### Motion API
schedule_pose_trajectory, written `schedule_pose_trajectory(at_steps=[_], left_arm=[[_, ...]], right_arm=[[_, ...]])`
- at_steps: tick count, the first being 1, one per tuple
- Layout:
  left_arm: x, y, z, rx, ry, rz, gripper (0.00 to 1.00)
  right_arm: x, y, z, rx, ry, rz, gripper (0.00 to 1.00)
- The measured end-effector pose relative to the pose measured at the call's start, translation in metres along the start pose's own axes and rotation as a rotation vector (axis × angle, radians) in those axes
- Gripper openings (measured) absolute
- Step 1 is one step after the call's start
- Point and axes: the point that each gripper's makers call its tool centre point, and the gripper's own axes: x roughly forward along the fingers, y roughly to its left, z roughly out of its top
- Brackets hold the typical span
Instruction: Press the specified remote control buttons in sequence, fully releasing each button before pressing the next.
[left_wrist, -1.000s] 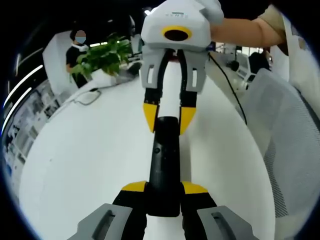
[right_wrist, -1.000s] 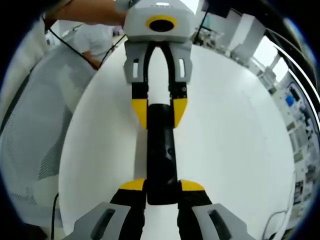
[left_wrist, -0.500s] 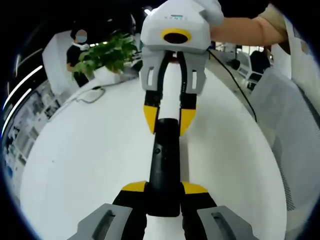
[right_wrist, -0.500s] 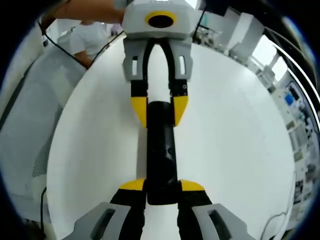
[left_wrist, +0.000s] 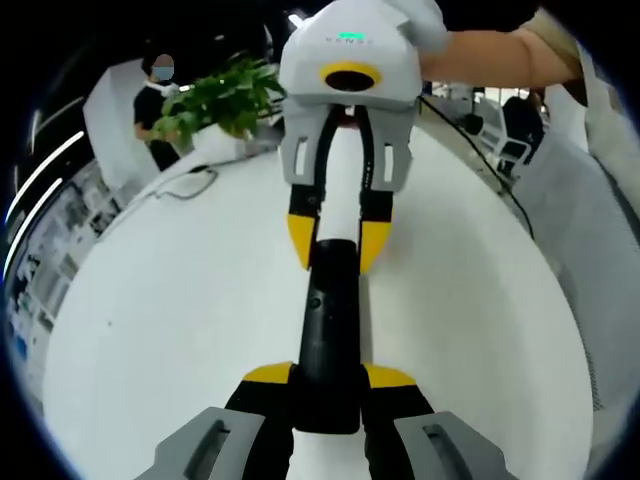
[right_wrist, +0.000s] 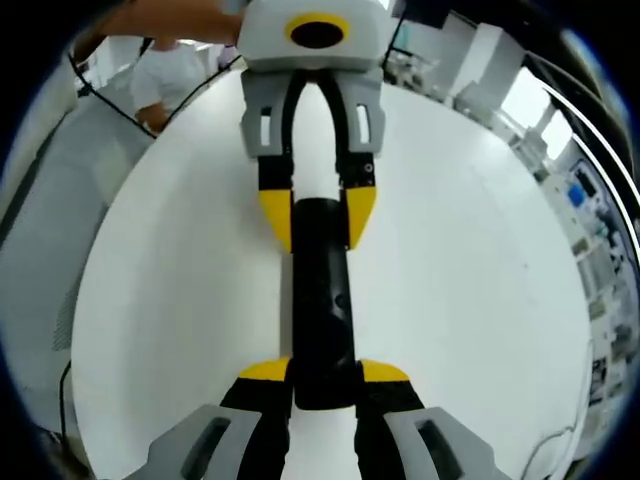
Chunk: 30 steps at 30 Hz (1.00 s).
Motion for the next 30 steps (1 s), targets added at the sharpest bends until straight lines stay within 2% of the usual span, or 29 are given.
schedule_pose_trajectory(at_steps=[12,30], left_arm=[[0.005,0.018,-0.005,-0.003,0.021,0.015,0.24],[0.009,0.021,-0.009,-0.012,0.053,0.016,0.24]], right_arm=[[0.005,-0.017,-0.002,-0.006,0.007,-0.012,0.21],[0.01,-0.025,-0.002,-0.035,0.034,-0.018,0.21]])
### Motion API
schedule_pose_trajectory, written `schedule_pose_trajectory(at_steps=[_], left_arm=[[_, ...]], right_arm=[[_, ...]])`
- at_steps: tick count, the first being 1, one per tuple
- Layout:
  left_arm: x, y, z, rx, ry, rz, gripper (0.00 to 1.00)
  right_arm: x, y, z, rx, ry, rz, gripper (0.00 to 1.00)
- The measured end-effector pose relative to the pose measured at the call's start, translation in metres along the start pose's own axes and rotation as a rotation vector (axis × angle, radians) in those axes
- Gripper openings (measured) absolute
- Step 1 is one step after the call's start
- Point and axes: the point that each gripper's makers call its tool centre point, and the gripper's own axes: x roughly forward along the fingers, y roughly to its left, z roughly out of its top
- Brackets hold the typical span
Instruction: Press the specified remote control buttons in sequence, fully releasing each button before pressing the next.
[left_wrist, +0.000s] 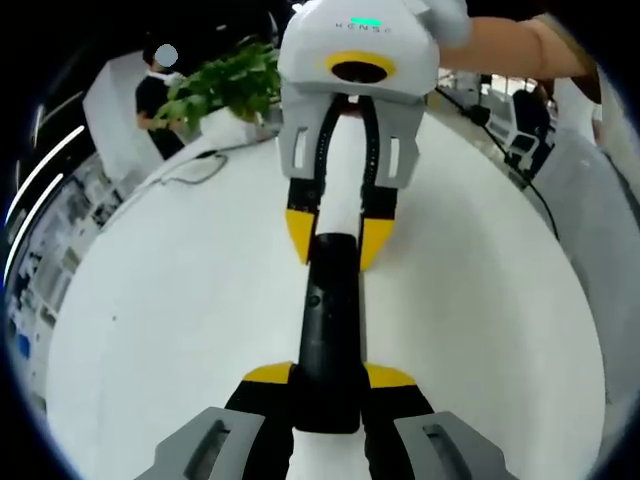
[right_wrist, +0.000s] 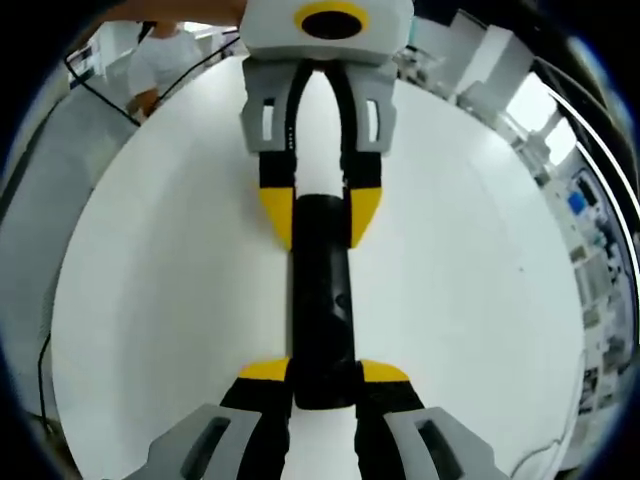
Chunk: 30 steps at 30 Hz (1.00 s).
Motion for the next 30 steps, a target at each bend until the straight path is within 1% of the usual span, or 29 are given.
schedule_pose_trajectory(at_steps=[12,16,19,21,25,27,29,30], left_arm=[[0.0005,0.0003,-0.0007,0.01,0.014,0.005,0.24],[0.0008,-0.0023,0.001,0.036,0.025,0.017,0.24],[-0.0001,0.0011,-0.001,0.048,0.03,0.03,0.24],[-0.0006,0.0007,-0.001,0.049,0.028,0.04,0.24],[-0.0012,0.0024,-0.0017,0.035,0.017,0.06,0.25],[-0.0016,0.0041,-0.0025,0.006,0.005,0.075,0.25],[-0.0028,0.0048,-0.0029,-0.023,-0.011,0.095,0.26],[-0.003,0.0041,-0.0033,-0.052,-0.027,0.101,0.27]], right_arm=[[0.0003,0.0006,-0.0002,0.02,-0.015,-0.001,0.22],[-0.0003,0.0009,0.0005,0.013,-0.007,-0.011,0.22],[-0.0008,0.0007,0.0005,0.017,-0.005,-0.023,0.22],[-0.0009,-0.0005,-0.0001,0.035,-0.012,-0.035,0.22],[-0.0028,-0.0036,-0.0016,0.106,-0.048,-0.074,0.23],[-0.0028,-0.0044,-0.0025,0.141,-0.07,-0.082,0.24],[-0.0037,-0.0067,-0.003,0.175,-0.098,-0.105,0.27],[-0.0042,-0.0055,-0.0024,0.199,-0.118,-0.105,0.28]])
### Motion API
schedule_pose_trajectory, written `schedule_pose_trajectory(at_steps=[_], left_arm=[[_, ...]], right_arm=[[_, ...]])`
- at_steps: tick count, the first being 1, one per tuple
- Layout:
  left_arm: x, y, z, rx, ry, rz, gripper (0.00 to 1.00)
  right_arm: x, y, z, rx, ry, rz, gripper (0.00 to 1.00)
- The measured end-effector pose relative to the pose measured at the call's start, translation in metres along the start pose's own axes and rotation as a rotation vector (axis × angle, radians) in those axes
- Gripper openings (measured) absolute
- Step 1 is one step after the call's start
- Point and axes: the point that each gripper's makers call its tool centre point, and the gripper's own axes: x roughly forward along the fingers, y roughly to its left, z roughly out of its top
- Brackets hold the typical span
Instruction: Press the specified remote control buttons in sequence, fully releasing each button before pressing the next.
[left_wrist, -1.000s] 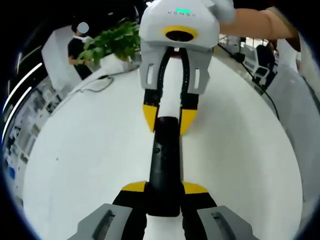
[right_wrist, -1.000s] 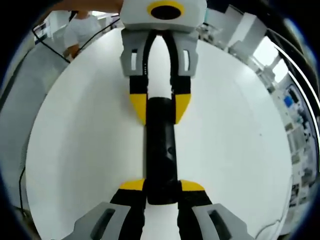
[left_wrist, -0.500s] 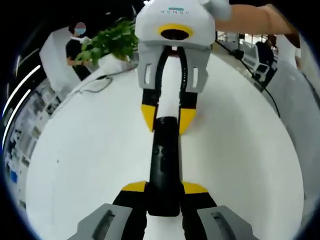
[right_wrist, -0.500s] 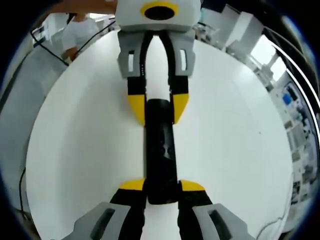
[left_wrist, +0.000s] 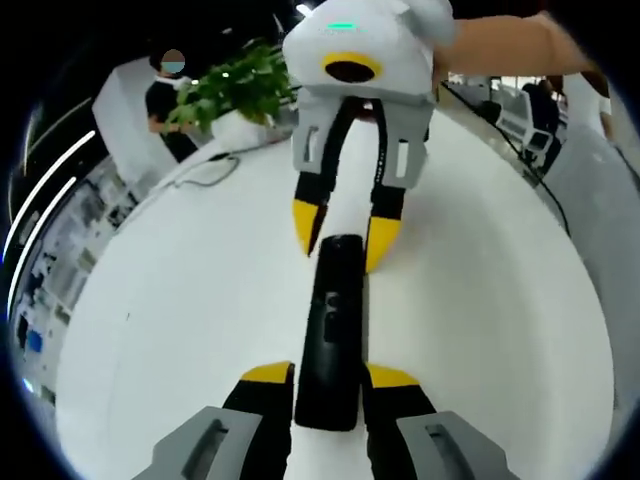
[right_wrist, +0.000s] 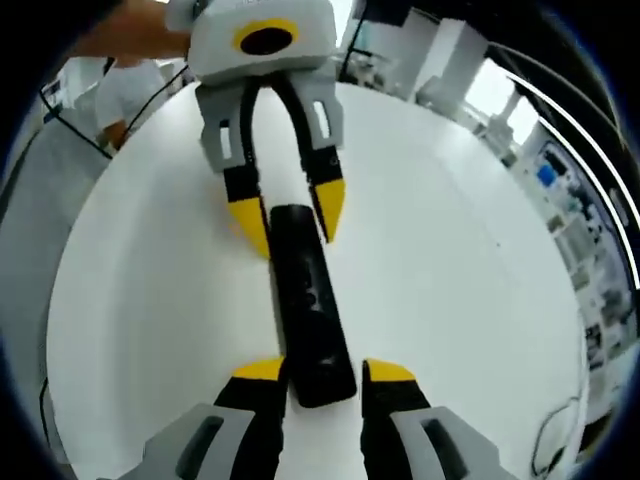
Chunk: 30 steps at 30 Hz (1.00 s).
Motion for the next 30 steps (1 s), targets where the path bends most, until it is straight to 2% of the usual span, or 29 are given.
schedule_pose_trajectory(at_steps=[7,10,11,15,19,21,24,30], left_arm=[[-0.007,-0.005,0.003,-0.091,-0.073,0.053,0.29],[-0.011,-0.003,0.003,-0.128,-0.104,0.09,0.34],[-0.014,-0.001,0.005,-0.158,-0.127,0.115,0.36],[-0.025,-0.006,0.01,-0.237,-0.181,0.15,0.37],[-0.033,-0.015,0.01,-0.261,-0.192,0.169,0.43],[-0.037,-0.018,0.008,-0.302,-0.211,0.18,0.47],[-0.046,-0.021,0.006,-0.343,-0.239,0.195,0.47],[-0.067,-0.033,0.01,-0.409,-0.291,0.224,0.48]], right_arm=[[-0.009,-0.002,0.003,0.121,-0.095,-0.05,0.27],[-0.014,-0.001,0.0,0.154,-0.113,-0.071,0.28],[-0.015,0.001,0.0,0.168,-0.122,-0.074,0.28],[-0.024,0.005,-0.001,0.222,-0.161,-0.098,0.28],[-0.033,0.017,0.001,0.271,-0.195,-0.114,0.31],[-0.036,0.02,0.001,0.284,-0.206,-0.126,0.3],[-0.044,0.024,0.005,0.326,-0.244,-0.144,0.31],[-0.061,0.021,0.01,0.362,-0.295,-0.191,0.4]])
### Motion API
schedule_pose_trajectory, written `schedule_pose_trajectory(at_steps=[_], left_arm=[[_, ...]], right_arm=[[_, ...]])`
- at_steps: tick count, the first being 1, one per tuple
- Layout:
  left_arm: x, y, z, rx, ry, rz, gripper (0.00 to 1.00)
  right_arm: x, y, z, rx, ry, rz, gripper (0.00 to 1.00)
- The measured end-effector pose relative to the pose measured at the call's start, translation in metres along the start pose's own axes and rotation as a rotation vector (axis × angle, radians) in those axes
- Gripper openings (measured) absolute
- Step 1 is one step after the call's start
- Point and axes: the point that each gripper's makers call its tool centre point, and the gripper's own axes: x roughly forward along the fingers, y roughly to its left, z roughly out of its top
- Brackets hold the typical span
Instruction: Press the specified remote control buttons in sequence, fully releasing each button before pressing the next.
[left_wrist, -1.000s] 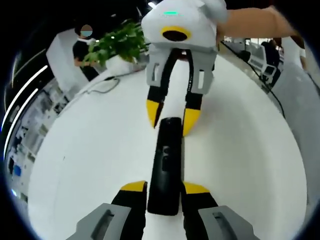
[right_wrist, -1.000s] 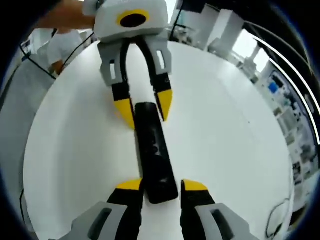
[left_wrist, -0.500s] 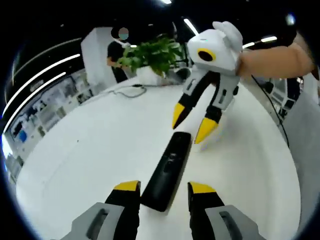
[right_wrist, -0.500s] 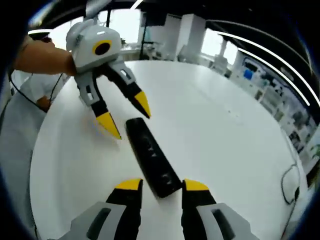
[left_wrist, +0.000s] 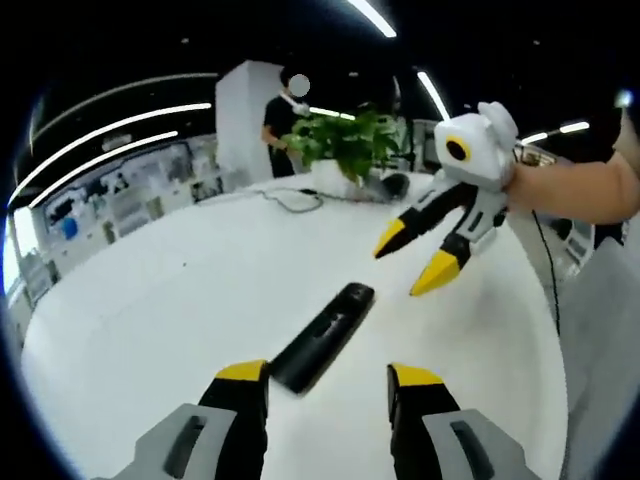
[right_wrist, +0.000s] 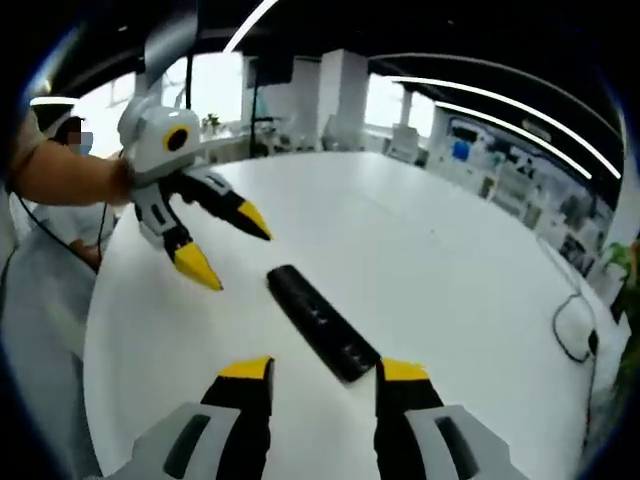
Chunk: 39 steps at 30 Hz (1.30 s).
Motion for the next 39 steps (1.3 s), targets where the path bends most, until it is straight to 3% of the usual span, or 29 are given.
schedule_pose_trajectory(at_steps=[13,29,39], left_arm=[[-0.046,-0.018,0.003,-0.063,-0.063,0.059,0.53],[-0.093,-0.054,0.024,-0.094,-0.168,0.081,0.6],[-0.115,-0.073,0.017,-0.129,-0.197,0.101,0.61]], right_arm=[[-0.03,0.032,0.009,0.049,-0.088,-0.007,0.43],[-0.068,0.075,0.013,0.051,-0.158,-0.003,0.5],[-0.084,0.099,0.01,0.062,-0.185,0.01,0.51]])
